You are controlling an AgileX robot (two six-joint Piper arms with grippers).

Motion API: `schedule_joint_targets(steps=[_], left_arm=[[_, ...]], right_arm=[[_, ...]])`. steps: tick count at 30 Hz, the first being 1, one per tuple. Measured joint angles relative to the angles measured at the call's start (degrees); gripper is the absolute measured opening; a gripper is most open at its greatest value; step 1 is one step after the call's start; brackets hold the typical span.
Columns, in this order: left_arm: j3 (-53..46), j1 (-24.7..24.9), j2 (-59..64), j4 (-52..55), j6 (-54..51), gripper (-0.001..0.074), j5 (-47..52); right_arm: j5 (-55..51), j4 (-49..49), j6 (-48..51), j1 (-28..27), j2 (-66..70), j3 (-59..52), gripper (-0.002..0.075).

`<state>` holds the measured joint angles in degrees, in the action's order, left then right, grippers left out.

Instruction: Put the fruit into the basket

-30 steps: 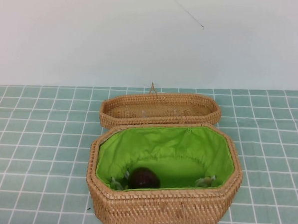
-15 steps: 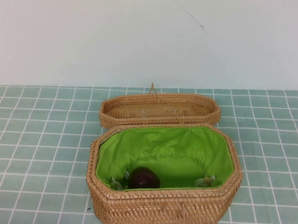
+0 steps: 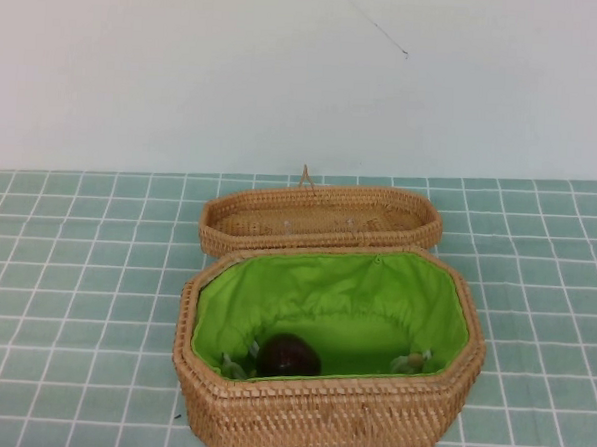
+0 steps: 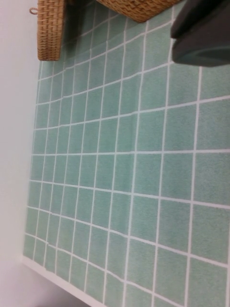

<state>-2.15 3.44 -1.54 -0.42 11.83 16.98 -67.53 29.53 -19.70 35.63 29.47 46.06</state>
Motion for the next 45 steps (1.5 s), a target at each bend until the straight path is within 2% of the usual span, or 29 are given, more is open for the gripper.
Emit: schedule_joint_targets(steps=[9,12,16,21,26,35,37,40,42,45], left_arm=[[0.0,0.0,0.0,0.0,0.0,0.0,0.0],[0.0,0.0,0.0,0.0,0.0,0.0,0.0],[0.0,0.0,0.0,0.0,0.0,0.0,0.0],[0.0,0.0,0.0,0.0,0.0,0.0,0.0],[0.0,0.0,0.0,0.0,0.0,0.0001,0.0],[0.0,0.0,0.0,0.0,0.0,0.0,0.0],[0.0,0.0,0.0,0.0,0.0,0.0001,0.0],[0.0,0.0,0.0,0.0,0.0,0.0001,0.0],[0.0,0.0,0.0,0.0,0.0,0.0001,0.0],[0.0,0.0,0.0,0.0,0.0,0.0,0.0]], right_arm=[[-0.1,0.5,0.1,-1.6,-4.0,-0.1,-0.0001],[1.3,6.7,0.3,-4.2,-5.9,-0.1,-0.0001],[1.8,9.5,0.5,-11.1,-9.1,-0.1,-0.0001],[16.7,10.6,-2.0,-21.6,-14.6,-2.9,-0.0001],[38.0,6.0,-4.4,-30.7,-20.8,-10.5,-0.0001],[55.5,0.4,-5.9,-31.6,-21.1,-25.0,-0.0002],[60.6,-1.9,-2.8,-31.6,-21.3,-28.3,-0.0002],[60.1,-14.4,11.2,-32.2,-22.8,-32.0,-0.0002],[59.9,-23.8,21.4,-34.1,-23.7,-33.9,-0.0002],[60.4,-30.7,28.5,-37.3,-25.9,-36.7,-0.0002]])
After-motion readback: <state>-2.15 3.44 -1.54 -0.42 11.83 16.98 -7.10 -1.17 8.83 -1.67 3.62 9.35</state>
